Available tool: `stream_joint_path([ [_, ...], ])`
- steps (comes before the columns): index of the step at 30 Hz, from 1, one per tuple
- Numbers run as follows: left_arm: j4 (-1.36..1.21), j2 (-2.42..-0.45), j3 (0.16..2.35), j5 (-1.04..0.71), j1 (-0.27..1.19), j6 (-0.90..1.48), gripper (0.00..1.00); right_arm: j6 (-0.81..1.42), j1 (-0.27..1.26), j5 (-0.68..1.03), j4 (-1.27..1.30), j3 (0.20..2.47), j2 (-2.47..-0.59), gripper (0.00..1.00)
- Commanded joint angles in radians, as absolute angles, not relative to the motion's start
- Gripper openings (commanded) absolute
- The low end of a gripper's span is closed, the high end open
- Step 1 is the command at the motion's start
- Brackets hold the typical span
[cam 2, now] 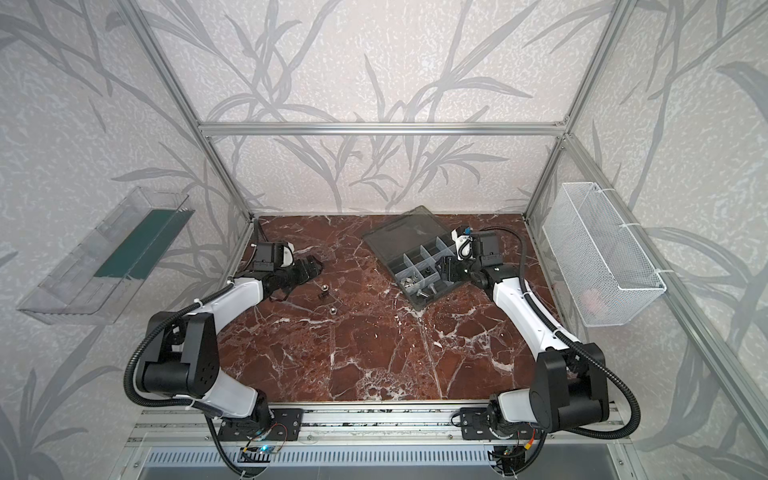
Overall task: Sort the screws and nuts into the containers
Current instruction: 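Move the left gripper over the last black bolt while the right gripper withdraws, then lower the left gripper and grasp the black bolt by its head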
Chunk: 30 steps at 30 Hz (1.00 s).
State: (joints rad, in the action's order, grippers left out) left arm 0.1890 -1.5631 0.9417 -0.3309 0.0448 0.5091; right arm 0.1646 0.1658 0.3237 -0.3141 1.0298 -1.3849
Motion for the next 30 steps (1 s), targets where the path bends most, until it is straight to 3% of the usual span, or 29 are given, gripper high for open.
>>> stream_joint_path([
  [1, 0.424, -1.572, 0.995, -0.259, 0.060, 0.408, 1.00, 0.167, 0.171, 0.337, -0.302, 1.025, -1.380, 0.69],
  [30, 0.603, -1.761, 1.144, -0.168, 0.167, 0.267, 0.80, 0.175, 0.170, 0.350, -0.276, 0.997, -1.403, 0.69],
])
